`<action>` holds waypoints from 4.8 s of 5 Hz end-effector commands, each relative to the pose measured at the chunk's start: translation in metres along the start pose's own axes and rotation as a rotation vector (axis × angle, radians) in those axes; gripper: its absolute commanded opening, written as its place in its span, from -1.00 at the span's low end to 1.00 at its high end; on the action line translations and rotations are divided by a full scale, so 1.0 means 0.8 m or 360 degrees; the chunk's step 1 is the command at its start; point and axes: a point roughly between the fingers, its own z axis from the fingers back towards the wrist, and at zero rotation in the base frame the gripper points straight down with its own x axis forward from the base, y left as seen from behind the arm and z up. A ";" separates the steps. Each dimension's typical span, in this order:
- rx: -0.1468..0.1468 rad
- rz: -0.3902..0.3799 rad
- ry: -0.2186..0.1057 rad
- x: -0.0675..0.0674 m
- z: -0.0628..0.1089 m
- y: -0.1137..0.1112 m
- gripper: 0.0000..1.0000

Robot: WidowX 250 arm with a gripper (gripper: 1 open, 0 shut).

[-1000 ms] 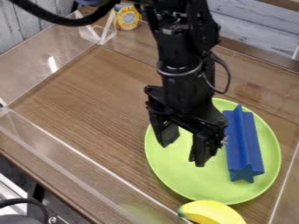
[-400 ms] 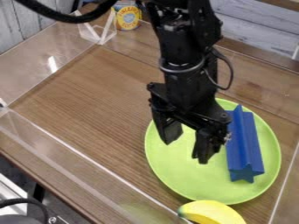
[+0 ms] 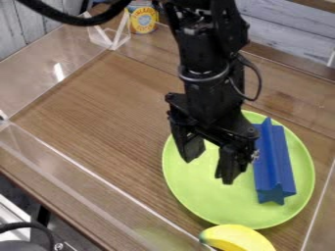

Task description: Put the banana in the green plate

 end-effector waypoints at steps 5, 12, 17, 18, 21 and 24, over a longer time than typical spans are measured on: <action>-0.0016 -0.0030 -0.0049 -0.002 0.012 -0.001 1.00; -0.0022 -0.0034 -0.0054 0.001 0.014 0.000 1.00; -0.0025 -0.0854 0.0149 -0.015 -0.027 -0.022 1.00; -0.0013 -0.0975 0.0170 -0.017 -0.046 -0.025 1.00; -0.0009 -0.1108 0.0194 -0.017 -0.092 -0.030 1.00; -0.0024 -0.1144 0.0180 -0.021 -0.107 -0.032 -1.00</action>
